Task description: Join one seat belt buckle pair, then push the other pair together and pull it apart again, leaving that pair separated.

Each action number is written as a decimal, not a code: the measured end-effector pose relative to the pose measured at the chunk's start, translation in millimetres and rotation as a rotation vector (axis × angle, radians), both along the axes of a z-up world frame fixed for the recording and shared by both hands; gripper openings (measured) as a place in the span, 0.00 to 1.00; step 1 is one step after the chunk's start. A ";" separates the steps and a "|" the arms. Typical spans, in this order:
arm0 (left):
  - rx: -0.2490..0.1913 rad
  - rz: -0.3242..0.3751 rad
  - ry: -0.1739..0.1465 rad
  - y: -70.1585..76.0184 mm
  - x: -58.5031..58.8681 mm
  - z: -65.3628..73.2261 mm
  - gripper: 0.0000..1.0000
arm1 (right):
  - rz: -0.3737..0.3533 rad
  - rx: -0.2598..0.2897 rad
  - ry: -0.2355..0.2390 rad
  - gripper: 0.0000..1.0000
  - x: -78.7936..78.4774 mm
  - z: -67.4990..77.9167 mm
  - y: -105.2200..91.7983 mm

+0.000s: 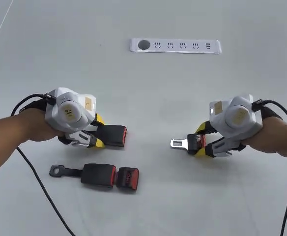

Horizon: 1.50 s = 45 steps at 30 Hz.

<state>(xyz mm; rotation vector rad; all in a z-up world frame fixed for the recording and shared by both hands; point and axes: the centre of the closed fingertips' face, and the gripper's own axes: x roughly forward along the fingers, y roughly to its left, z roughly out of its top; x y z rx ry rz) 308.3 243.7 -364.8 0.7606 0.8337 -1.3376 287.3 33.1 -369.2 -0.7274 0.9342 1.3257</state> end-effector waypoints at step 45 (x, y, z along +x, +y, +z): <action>0.027 0.014 0.002 0.5 3.6 -3.0 0.33 | -0.008 0.108 -0.003 0.34 10.9 -3.2 81.9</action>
